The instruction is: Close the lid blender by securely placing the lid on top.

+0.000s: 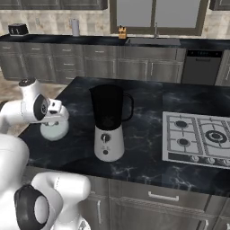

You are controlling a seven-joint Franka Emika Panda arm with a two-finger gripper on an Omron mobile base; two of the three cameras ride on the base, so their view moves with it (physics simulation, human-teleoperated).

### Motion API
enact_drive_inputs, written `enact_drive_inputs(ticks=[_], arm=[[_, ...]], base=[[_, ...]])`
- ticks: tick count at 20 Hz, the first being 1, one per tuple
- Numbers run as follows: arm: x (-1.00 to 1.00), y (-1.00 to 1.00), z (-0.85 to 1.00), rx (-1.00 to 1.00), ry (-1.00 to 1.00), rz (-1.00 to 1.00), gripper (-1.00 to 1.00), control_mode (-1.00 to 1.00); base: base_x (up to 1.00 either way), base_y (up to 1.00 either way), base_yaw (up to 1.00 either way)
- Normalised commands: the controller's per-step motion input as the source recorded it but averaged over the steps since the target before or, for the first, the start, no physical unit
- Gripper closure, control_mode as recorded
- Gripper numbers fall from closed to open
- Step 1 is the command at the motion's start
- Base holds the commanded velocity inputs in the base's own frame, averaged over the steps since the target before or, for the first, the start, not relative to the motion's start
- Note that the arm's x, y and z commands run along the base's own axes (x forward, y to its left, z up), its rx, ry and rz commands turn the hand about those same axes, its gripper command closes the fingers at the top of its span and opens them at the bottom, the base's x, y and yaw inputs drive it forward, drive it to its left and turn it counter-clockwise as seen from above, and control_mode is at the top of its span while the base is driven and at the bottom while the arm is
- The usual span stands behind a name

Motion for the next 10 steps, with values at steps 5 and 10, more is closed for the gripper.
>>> enact_drive_inputs(ticks=[5, 10], arm=[[-0.27, -0.50, 1.00, 0.03, -0.25, -0.06, 1.00, -1.00], [-0.16, -0.45, 1.00, 0.04, -0.25, -0.05, 1.00, -1.00]], base=[[0.00, 0.00, 0.00], [0.00, 0.00, 0.00]])
